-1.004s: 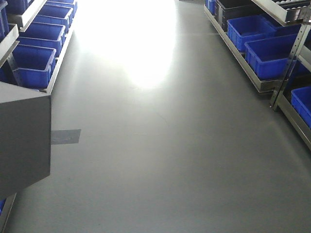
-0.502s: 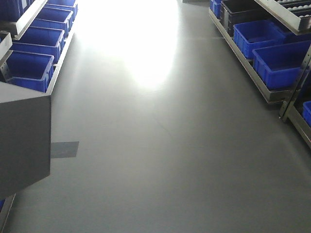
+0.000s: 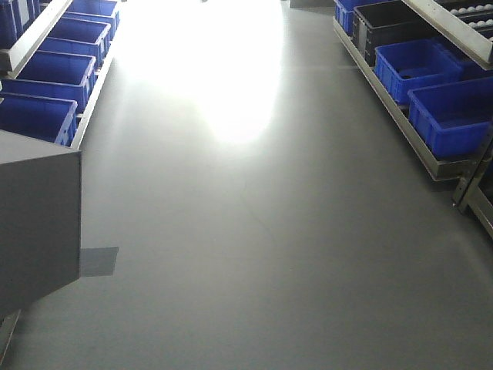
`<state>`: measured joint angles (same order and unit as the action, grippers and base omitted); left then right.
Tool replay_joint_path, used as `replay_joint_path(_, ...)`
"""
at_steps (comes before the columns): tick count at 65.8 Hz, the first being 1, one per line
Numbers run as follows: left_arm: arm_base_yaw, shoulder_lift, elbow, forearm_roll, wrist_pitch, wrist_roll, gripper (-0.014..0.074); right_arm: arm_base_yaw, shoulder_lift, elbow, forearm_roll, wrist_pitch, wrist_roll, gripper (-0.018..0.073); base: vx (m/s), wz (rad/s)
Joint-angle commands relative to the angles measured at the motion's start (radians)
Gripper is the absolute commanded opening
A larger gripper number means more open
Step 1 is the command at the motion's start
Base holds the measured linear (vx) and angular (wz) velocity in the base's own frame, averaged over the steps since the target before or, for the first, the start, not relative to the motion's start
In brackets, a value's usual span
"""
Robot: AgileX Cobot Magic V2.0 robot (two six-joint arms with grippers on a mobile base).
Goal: Sort gray base to blue bin
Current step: 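Drive down the aisle carrying the gray frame in the left gripper, then turn the base toward the shelf of open blue bins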
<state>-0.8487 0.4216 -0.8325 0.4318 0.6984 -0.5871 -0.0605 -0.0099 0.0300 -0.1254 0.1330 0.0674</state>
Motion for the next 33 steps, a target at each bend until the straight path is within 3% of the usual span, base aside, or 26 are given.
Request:
replay_joint_path(1, -0.004, 0.010, -0.028, 0.023, -0.102, -0.009, 0.0125, -0.001, -0.015, 0.014, -0.009, -0.076, -0.006, -0.0009, 0.28, 0.01)
replay_joint_path(33, -0.004, 0.010, -0.028, 0.023, -0.102, -0.009, 0.0125, -0.001, -0.015, 0.014, -0.009, -0.076, -0.006, -0.0009, 0.27, 0.11)
